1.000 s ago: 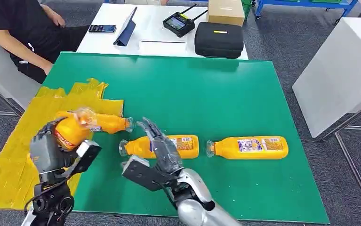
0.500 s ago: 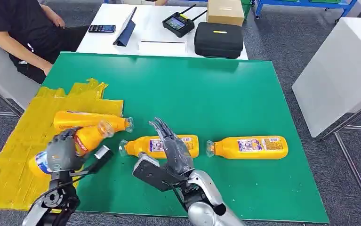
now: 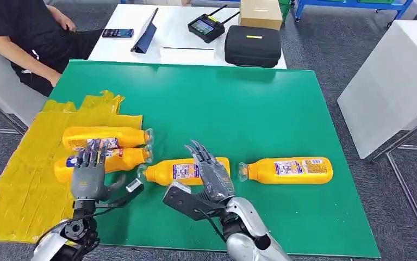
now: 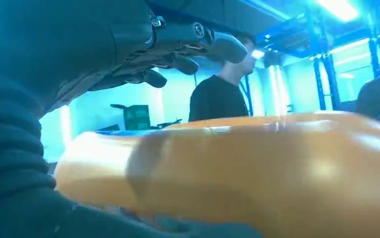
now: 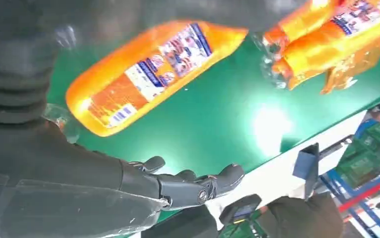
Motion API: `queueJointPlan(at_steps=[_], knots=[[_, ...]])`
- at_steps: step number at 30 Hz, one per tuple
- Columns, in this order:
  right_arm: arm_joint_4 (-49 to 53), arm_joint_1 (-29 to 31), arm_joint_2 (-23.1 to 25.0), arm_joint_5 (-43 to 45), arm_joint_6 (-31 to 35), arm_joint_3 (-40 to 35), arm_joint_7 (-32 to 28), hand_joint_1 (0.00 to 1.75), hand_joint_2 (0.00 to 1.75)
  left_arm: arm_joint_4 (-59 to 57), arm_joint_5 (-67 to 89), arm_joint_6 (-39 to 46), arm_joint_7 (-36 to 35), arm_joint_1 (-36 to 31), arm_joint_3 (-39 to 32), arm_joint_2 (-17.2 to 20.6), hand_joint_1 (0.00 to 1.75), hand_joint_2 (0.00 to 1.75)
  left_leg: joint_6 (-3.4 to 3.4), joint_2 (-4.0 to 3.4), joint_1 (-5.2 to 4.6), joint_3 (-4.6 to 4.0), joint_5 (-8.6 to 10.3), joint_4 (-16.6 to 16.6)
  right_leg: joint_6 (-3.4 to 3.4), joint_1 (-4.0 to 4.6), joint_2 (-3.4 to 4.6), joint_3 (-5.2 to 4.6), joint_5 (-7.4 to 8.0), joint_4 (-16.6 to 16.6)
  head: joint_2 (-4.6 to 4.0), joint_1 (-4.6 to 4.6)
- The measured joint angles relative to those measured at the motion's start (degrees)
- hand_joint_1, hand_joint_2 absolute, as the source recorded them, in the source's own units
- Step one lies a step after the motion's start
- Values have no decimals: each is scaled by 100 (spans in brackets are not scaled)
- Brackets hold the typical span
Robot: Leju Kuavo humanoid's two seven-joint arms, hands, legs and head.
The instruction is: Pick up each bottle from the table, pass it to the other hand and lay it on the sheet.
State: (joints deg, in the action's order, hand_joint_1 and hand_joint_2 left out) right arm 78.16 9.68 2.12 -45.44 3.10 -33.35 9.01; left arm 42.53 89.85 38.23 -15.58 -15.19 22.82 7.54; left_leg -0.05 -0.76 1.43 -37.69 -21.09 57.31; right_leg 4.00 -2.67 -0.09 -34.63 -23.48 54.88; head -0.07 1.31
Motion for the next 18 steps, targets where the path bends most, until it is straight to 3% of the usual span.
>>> queueJointPlan(at_steps=[8, 16, 18], knots=[[-65, -6, -44, -334, -74, 65, 290, 0, 175, -142, -206, 114, 296, -172, -22, -41, 0, 0, 0, 0, 0, 0, 1, 0, -1, 0, 0, 1, 2, 0, 0, 0], [-381, 33, -94, -853, -100, 190, 529, 0, 175, 304, -1951, 105, 1550, -140, -752, -262, 0, 0, 0, 1, 0, -2, 0, 0, -1, 1, 0, 3, 1, 0, 0, 0], [-628, 190, -98, -920, -41, 190, 531, 0, 175, 400, -3119, -165, 2089, -146, -913, -345, 0, 0, 1, 1, 0, -2, 1, 0, -2, 1, 0, 2, 3, 0, 0, 2]])
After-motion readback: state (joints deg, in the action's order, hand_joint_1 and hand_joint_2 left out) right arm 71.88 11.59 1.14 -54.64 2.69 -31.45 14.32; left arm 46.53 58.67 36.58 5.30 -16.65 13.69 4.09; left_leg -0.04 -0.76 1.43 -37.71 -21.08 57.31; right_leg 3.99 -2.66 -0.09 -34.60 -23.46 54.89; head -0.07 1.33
